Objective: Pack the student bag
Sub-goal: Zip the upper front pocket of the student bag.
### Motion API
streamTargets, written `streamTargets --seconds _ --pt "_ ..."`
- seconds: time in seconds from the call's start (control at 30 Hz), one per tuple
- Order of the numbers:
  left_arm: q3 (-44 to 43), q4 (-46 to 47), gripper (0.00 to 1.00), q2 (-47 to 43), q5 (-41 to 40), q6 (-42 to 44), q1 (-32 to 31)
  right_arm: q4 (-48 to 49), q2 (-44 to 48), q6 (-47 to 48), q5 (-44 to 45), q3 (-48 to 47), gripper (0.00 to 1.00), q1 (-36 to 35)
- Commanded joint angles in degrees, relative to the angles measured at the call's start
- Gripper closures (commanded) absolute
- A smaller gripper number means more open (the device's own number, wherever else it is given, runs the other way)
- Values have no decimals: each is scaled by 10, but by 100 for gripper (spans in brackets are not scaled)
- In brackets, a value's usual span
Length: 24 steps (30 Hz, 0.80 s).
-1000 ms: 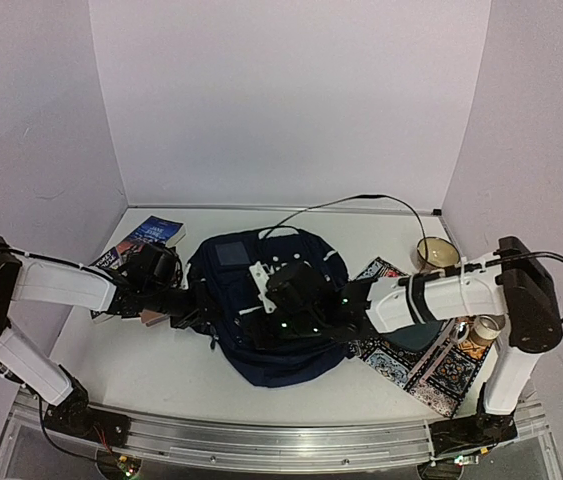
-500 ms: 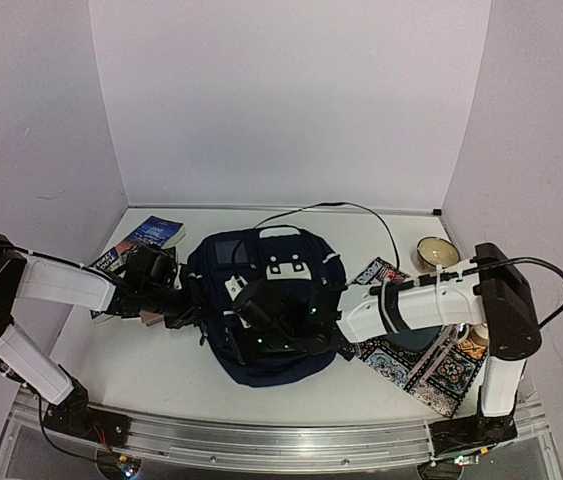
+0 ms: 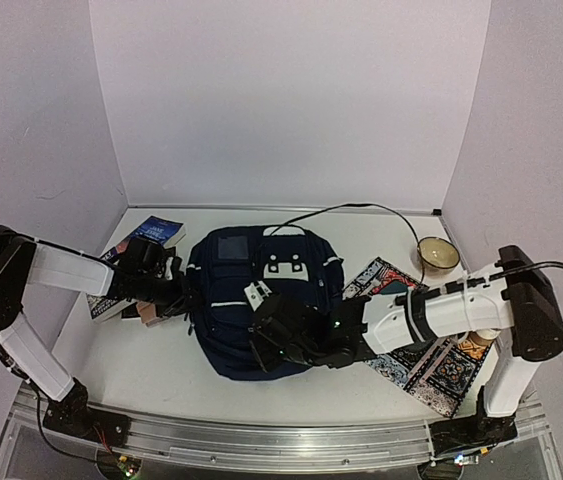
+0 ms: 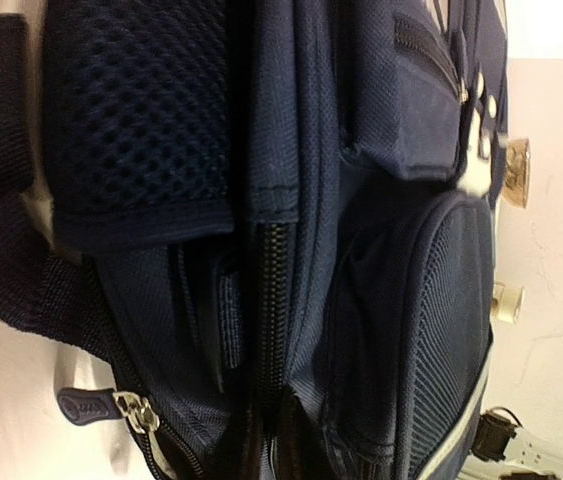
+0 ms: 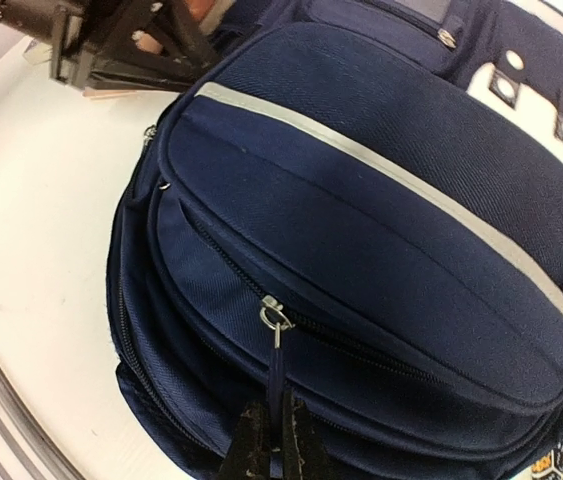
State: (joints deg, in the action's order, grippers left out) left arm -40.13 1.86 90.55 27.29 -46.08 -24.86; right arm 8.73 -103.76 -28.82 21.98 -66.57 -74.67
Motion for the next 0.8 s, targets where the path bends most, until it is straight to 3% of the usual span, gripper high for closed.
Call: streamTargets --seconds 0.0,0.07,0.2,0.5,0.77 --pt "-33 -1 69 -28 -88 31 36 9 -31 36 -37 -62 100 -19" --pt "-17 -6 54 -71 -87 13 36 22 -45 43 -34 -85 100 -19" --pt "26 -8 45 -157 -70 -54 32 25 -82 61 -29 -138 100 -18" --pt "116 -12 42 -277 -122 -183 -92 53 -115 70 -38 -177 100 -17" --pt "180 -14 43 -344 -147 -258 -126 71 -118 70 -44 -169 100 -17"
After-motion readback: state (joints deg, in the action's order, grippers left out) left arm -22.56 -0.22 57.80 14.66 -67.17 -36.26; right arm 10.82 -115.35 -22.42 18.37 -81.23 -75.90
